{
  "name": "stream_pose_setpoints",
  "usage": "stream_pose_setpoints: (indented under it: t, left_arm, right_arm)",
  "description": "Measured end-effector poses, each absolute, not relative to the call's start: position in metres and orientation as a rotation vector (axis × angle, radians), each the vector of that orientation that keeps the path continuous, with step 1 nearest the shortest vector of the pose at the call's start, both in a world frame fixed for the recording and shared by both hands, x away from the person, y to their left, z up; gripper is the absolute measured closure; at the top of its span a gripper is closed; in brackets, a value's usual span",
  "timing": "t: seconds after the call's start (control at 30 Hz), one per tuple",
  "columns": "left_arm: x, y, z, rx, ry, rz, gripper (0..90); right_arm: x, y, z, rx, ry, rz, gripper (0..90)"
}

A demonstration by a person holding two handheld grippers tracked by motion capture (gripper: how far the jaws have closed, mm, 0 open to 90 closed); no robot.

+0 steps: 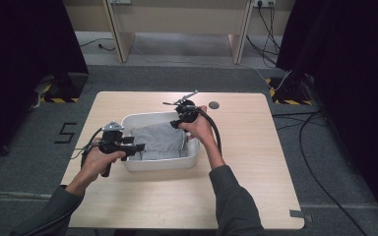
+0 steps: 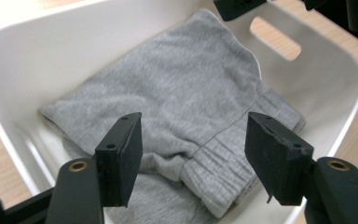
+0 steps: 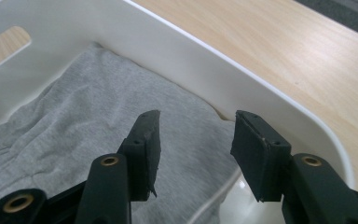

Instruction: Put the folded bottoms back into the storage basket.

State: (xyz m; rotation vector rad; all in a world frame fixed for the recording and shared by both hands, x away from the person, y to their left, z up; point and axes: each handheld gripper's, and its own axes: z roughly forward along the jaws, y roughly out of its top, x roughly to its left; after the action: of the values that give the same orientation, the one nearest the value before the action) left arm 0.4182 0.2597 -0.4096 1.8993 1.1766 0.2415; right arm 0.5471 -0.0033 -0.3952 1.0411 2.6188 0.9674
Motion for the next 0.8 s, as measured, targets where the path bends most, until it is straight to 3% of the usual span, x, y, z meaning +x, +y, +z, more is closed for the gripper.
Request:
stream_pose_setpoints:
  t: [0.33,0.8]
  left_arm:
    - [0.404,0.253,-0.391,1.829,1.114,0.271,30.4]
    - [0.394,0.235,-0.386,1.853,1.073,0.264,22.0]
  right_arm:
    - [0.53,-0.025,-0.377,0.991,2.571,1.016,47.8]
    - [0.51,-0.044,-0.367,0.977,2.549,1.087,46.6]
